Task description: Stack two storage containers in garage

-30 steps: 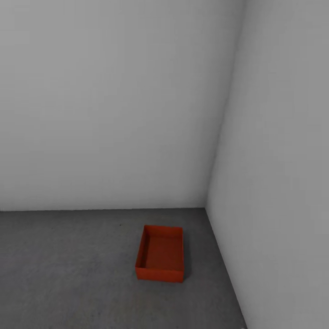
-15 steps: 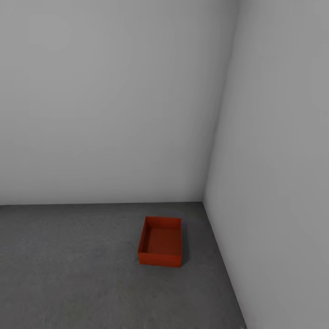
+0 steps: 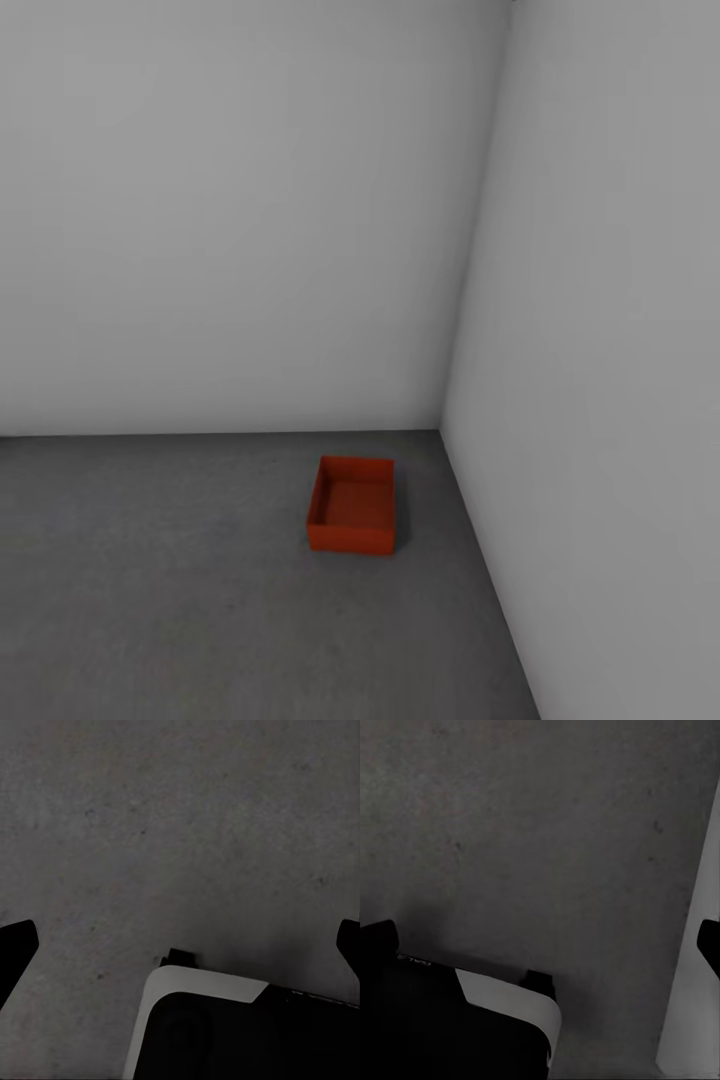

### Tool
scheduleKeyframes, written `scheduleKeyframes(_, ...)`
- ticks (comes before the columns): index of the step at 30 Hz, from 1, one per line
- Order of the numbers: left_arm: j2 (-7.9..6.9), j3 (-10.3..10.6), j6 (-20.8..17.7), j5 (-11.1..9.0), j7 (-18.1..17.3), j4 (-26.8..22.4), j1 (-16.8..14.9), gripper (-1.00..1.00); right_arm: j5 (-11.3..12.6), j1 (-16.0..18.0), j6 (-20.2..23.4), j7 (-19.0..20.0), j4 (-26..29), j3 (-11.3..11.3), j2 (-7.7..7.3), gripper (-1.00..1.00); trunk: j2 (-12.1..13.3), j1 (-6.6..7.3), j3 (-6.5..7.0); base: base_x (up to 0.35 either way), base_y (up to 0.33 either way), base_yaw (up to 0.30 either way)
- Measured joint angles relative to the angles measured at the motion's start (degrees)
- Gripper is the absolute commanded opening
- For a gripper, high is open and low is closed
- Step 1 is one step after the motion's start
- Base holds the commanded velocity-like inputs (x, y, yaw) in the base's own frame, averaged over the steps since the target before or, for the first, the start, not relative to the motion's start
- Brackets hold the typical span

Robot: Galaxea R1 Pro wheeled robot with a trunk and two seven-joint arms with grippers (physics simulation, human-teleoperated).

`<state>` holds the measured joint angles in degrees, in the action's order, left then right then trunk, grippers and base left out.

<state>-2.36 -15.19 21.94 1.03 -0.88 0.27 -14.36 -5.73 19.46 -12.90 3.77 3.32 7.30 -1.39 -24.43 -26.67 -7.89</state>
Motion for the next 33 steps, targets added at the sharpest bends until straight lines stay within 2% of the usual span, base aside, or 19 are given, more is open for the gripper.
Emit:
scheduleKeyframes(4,0.0,0.0,0.0,0.0,0.0,0.0,0.0,1.0,-0.03,0.0,0.01,0.01,-0.02,-0.02,0.0,1.0,1.61,0.88,0.72,-0.336,0.0,0.0)
scheduleKeyframes(10,0.0,-0.02,0.0,0.0,0.0,0.0,0.0,1.0,-0.16,0.0,-0.02,0.09,-0.02,-0.04,0.0,1.0,1.62,0.88,0.79,-0.336,0.0,0.0)
scheduleKeyframes(21,0.0,0.0,0.0,0.0,0.0,0.0,0.0,1.0,-0.17,0.0,0.0,0.1,-0.03,-0.04,0.0,1.0,1.63,0.89,1.77,-0.323,0.0,0.0)
scheduleKeyframes(33,0.09,0.0,-0.15,0.07,0.0,0.0,0.0,1.0,-0.17,0.0,0.03,0.1,-0.03,-0.03,0.0,1.0,1.62,0.93,2.89,-0.045,0.0,0.0)
